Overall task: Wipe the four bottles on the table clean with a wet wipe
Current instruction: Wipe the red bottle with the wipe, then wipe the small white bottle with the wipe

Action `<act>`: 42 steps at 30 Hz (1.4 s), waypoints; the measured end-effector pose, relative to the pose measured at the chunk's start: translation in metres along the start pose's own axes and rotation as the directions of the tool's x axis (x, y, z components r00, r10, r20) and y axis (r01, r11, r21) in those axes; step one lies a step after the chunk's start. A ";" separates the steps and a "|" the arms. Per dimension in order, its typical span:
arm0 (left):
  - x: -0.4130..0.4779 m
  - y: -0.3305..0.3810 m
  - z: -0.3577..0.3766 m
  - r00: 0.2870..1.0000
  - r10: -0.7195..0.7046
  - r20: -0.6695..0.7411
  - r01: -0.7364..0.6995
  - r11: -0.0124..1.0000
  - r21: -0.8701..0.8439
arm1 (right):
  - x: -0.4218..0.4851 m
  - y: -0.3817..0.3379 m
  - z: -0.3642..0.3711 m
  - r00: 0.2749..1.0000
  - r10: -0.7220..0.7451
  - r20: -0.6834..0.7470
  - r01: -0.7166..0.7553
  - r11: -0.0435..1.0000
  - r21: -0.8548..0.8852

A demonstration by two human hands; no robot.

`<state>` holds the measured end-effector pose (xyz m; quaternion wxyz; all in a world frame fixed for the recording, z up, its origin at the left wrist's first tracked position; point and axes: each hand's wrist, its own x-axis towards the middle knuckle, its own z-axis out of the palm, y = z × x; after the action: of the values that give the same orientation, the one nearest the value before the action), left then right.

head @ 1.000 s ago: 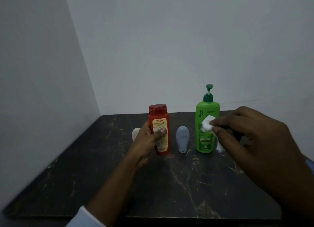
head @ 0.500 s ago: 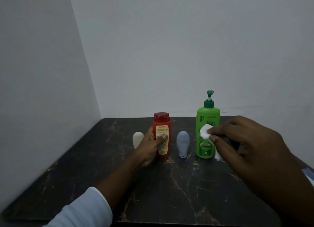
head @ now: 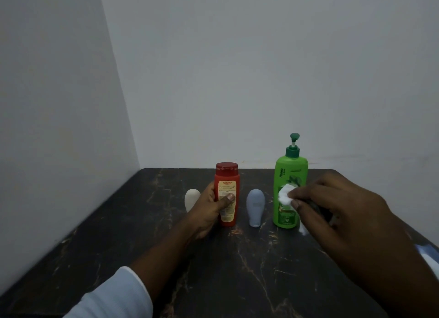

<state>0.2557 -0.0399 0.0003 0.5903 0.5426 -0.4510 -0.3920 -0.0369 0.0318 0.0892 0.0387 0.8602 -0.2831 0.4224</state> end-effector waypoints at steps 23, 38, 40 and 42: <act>-0.024 0.113 -0.037 0.819 0.529 -0.220 -0.482 0.844 0.236 | 0.000 0.005 -0.003 0.999 -0.001 0.039 0.000 0.999 0.032; -0.055 -0.004 -0.060 0.962 -0.022 -0.272 0.199 0.739 0.643 | 0.000 -0.007 -0.006 0.999 -0.012 0.053 0.009 0.998 0.063; -0.052 -0.003 -0.055 0.953 0.018 -0.302 0.183 0.761 0.622 | -0.002 -0.007 -0.006 0.999 -0.025 0.038 0.022 0.996 0.085; -0.049 -0.004 -0.053 0.947 0.041 -0.318 0.171 0.774 0.609 | -0.002 -0.006 -0.003 0.999 -0.033 0.020 0.032 0.996 0.081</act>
<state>0.2929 0.0216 -0.0088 0.4245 0.7791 -0.4369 -0.1479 -0.0372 0.0386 0.0907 0.0079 0.8701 -0.2523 0.4234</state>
